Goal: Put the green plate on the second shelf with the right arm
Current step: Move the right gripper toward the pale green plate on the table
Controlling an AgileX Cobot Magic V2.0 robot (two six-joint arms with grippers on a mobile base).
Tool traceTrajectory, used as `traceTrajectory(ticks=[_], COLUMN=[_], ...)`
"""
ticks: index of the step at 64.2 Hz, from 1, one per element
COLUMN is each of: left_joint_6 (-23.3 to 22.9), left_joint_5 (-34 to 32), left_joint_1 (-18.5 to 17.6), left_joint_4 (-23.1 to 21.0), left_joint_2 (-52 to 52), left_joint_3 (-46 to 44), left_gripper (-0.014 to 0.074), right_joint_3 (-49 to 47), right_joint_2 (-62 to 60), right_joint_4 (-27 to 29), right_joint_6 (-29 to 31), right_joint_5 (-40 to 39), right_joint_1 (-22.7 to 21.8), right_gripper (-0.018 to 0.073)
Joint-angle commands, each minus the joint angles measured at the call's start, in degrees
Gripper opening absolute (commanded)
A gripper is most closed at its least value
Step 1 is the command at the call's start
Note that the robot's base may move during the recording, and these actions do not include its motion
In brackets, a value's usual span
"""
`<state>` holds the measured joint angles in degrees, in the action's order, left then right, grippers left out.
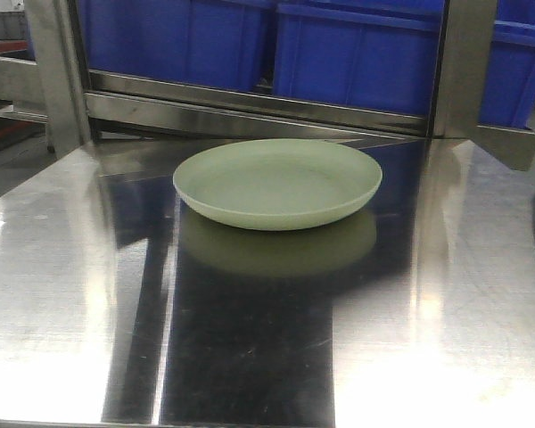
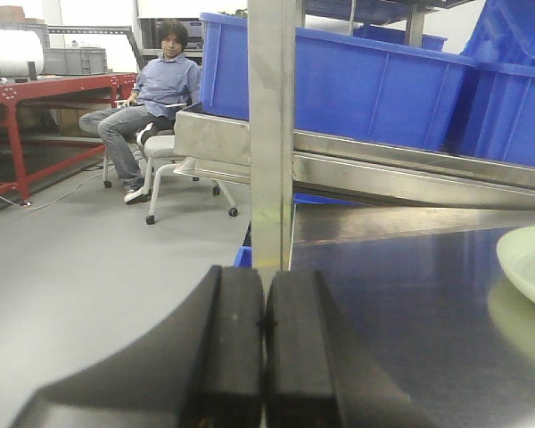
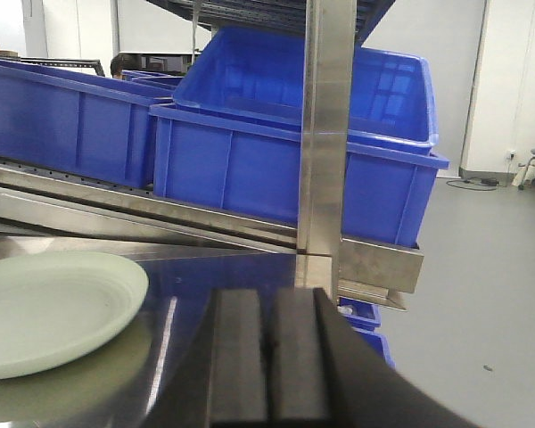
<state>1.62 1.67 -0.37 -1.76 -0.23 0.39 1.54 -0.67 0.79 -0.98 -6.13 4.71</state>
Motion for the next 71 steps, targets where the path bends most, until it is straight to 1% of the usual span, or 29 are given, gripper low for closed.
traceTrajectory(ticks=[1,12,17,23,25,27,31,41,48,53,62,71], left_joint_6=[-0.1,-0.1,-0.1,-0.1,-0.1,-0.1,-0.1,-0.1,-0.1,-0.1,-0.1,-0.1], left_joint_5=[-5.0,-5.0,-5.0,-5.0,-5.0,-5.0,-5.0,-5.0,-5.0,-5.0,-5.0,-5.0], left_joint_1=[-0.2,-0.2,-0.2,-0.2,-0.2,-0.2,-0.2,-0.2,-0.2,-0.2,-0.2,-0.2], left_joint_4=[-0.2,-0.2,-0.2,-0.2,-0.2,-0.2,-0.2,-0.2,-0.2,-0.2,-0.2,-0.2], left_joint_2=[-1.0,-1.0,-1.0,-1.0,-1.0,-1.0,-1.0,-1.0,-1.0,-1.0,-1.0,-1.0], left_joint_3=[2.3,2.3,2.3,2.3,2.3,2.3,2.3,2.3,2.3,2.3,2.3,2.3], left_gripper=[0.0130,0.0130,0.0130,0.0130,0.0130,0.0130,0.0130,0.0130,0.0130,0.0130,0.0130,0.0130], right_joint_3=[-1.0,-1.0,-1.0,-2.0,-3.0,-4.3,-7.3,-18.6,-28.4,-34.7,-46.8,-59.9], right_joint_2=[-1.0,-1.0,-1.0,-1.0,-1.0,-0.8,0.0,8.3,19.9,28.9,44.7,60.4], right_joint_4=[-0.2,-0.2,-0.1,0.8,0.8,0.8,0.8,0.8,0.9,0.9,0.9,1.1], right_joint_6=[0.2,0.2,0.0,-6.0,-7.1,-8.2,-9.7,-10.5,-10.5,-10.4,-9.9,-9.7], right_joint_5=[-5.0,-5.7,-9.1,-14.3,-15.1,-14.3,-9.3,9.8,19.4,24.7,34.9,44.8], right_joint_1=[-0.1,-0.1,-0.1,0.0,0.0,0.0,0.1,0.1,0.2,0.7,4.1,9.8], right_gripper=[0.0048,0.0048,0.0048,0.0048,0.0048,0.0048,0.0048,0.0048,0.0048,0.0048,0.0048,0.0048])
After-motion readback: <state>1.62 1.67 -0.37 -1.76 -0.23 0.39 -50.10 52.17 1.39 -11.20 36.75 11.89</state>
